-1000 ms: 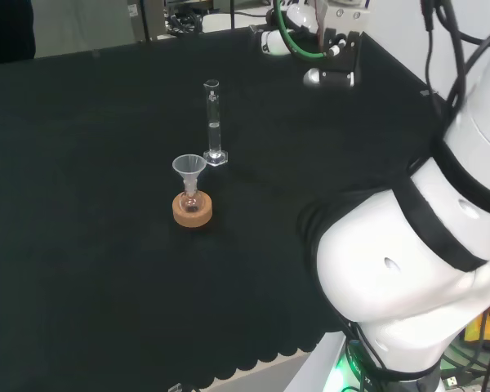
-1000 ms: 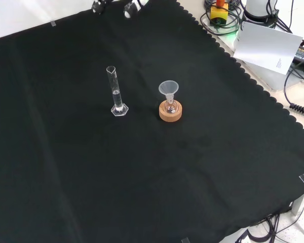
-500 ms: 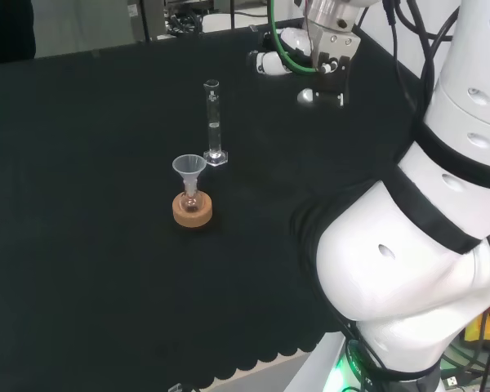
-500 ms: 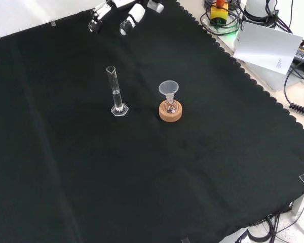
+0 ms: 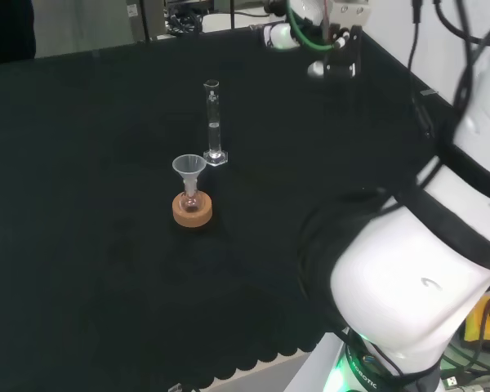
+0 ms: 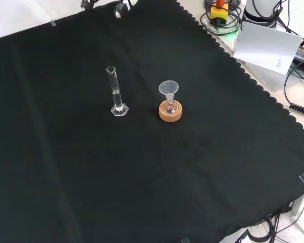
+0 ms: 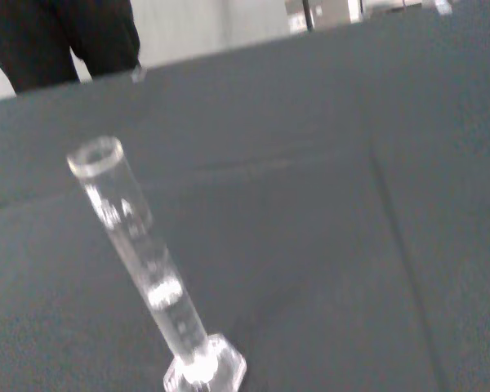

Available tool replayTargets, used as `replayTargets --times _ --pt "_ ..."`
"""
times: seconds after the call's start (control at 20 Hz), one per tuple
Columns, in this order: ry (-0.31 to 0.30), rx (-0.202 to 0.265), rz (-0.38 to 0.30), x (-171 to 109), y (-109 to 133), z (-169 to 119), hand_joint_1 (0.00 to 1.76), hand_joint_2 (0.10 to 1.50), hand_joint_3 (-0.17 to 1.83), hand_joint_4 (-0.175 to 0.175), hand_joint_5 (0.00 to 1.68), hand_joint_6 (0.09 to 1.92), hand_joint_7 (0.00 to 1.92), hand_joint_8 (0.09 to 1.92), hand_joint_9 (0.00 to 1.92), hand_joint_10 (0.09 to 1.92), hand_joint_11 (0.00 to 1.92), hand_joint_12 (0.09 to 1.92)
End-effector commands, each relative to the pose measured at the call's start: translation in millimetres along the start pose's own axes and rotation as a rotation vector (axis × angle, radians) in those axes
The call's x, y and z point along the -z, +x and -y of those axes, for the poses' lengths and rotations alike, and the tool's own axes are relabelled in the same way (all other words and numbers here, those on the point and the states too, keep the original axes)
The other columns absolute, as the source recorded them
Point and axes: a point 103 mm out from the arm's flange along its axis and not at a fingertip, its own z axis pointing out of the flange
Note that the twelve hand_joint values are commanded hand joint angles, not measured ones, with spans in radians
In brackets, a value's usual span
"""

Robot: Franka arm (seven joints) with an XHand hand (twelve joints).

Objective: Pick up the graduated cylinder.

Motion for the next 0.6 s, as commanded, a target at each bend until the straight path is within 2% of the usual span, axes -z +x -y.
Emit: replayTargets --times 0.05,0.35,0.6 --pt "0.111 0.052 -0.237 -124 6 -11 0.43 1.11 -0.10 -0.008 0.40 0.09 0.24 0.64 0.44 0.64 0.15 1.39" --pt "0.122 0.030 -0.268 -134 3 -9 0.44 1.10 -0.11 -0.012 0.39 0.09 0.24 0.64 0.45 0.64 0.15 1.39" --pt "0.108 0.049 -0.318 -141 0 -7 0.49 1.07 -0.12 -0.020 0.39 0.09 0.26 0.65 0.48 0.65 0.17 1.40"
